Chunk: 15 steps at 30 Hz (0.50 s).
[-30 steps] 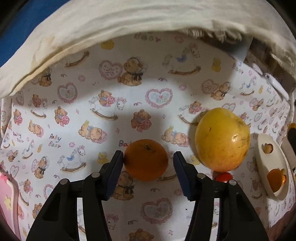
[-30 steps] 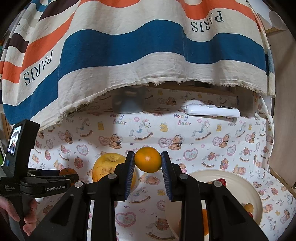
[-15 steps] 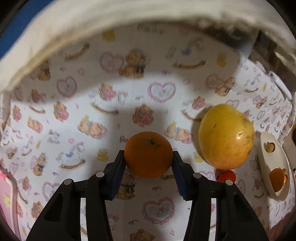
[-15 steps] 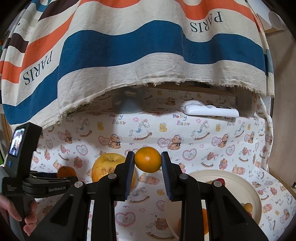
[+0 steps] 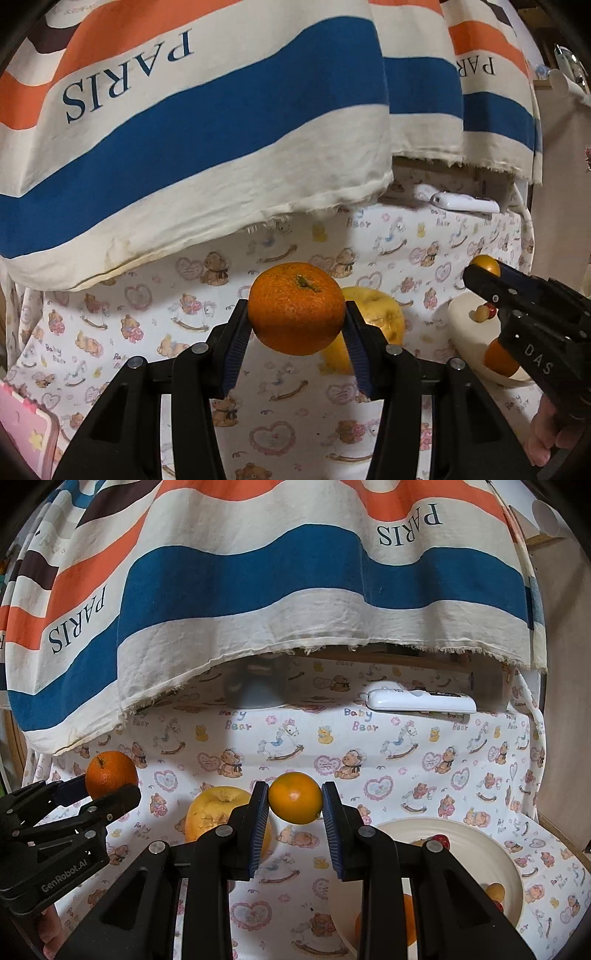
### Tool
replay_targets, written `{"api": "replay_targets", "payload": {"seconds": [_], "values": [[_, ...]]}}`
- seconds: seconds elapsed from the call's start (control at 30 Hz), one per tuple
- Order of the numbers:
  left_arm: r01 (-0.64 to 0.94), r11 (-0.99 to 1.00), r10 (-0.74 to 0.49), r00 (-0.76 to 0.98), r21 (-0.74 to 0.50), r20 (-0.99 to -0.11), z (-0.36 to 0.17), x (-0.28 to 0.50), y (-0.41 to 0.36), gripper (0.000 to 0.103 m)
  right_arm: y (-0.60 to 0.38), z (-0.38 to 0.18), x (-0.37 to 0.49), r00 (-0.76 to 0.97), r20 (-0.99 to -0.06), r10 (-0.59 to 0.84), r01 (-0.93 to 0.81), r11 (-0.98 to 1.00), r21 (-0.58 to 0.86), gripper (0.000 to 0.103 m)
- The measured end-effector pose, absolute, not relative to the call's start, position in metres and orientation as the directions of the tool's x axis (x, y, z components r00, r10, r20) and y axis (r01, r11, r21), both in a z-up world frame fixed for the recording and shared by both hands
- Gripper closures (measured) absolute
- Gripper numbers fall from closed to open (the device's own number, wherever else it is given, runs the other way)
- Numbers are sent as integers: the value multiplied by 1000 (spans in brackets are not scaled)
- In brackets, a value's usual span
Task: Organize fruits
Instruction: 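Carry the mandarin and yellow tomato over the white plate with both grippers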
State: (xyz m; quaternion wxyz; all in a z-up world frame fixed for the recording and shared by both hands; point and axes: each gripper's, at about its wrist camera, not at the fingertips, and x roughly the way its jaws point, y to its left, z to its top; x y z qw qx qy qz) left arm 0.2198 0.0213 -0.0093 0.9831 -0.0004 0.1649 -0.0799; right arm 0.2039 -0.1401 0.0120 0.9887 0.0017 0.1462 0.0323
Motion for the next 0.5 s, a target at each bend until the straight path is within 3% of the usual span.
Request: {"api": "replay_targets", "payload": {"seconds": [0.3,0.5], "values": [[131,991,-133,943,-29,-303,-10,212,29,55,-141,13,201,958,-279,61,-60,998,13,73],[168,986,-167,956,-19,-241,5,195,15,55,-152,26,189,963,-251,100,-103,995,2,73]]}}
